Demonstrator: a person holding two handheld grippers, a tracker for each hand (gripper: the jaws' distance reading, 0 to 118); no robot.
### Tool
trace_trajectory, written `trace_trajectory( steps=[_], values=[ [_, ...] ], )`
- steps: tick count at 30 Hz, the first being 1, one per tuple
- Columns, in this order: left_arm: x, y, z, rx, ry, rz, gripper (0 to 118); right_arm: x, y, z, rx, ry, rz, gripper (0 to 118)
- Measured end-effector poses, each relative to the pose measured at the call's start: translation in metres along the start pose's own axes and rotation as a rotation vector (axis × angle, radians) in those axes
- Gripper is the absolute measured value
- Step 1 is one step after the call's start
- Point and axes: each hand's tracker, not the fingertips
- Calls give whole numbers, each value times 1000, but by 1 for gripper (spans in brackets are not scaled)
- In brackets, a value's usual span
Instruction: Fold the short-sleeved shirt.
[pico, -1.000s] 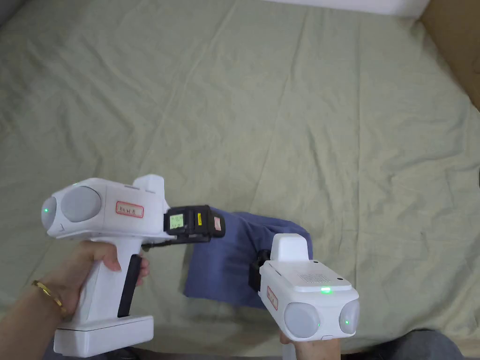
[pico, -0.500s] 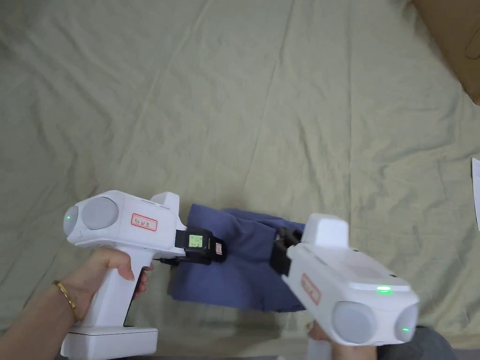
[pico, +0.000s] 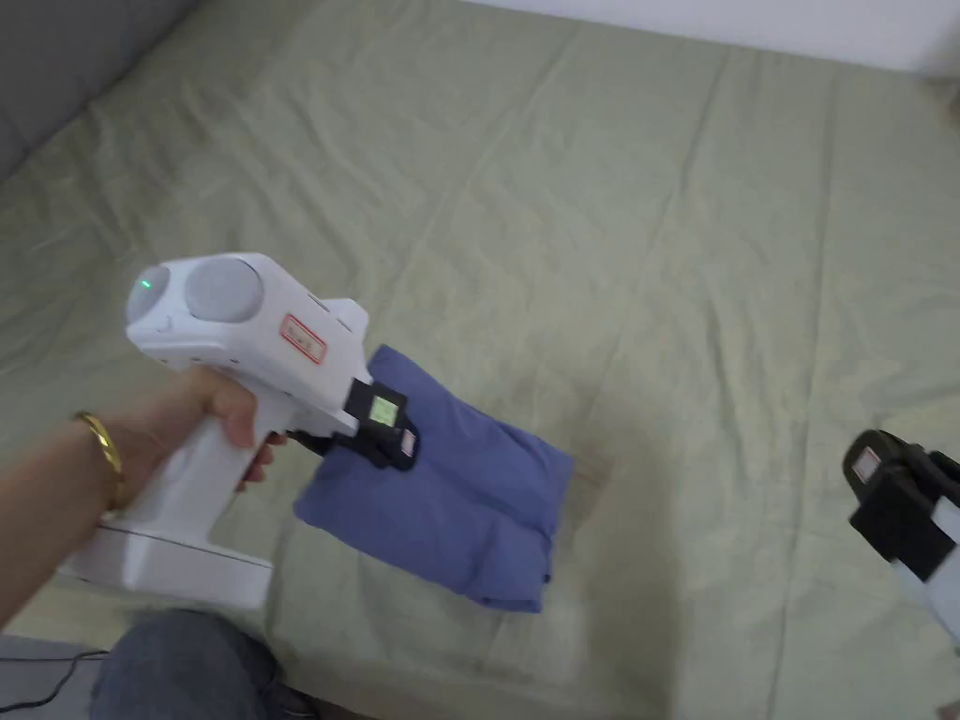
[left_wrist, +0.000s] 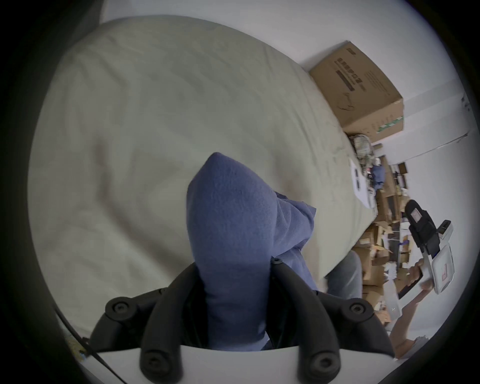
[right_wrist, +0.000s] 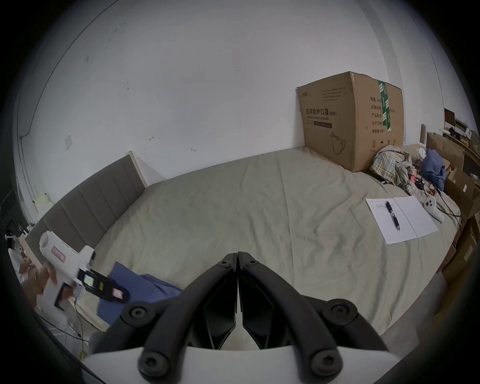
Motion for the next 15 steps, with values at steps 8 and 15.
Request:
trace_trajectory(
  steps=[8, 15],
  values=[
    [-130, 5, 87, 30, 286, 129, 25, -12, -15, -13, -64, 15, 1, 0],
    [-195, 7, 101, 48, 562, 165, 70, -21, -14, -16, -66, 12, 6, 0]
  ],
)
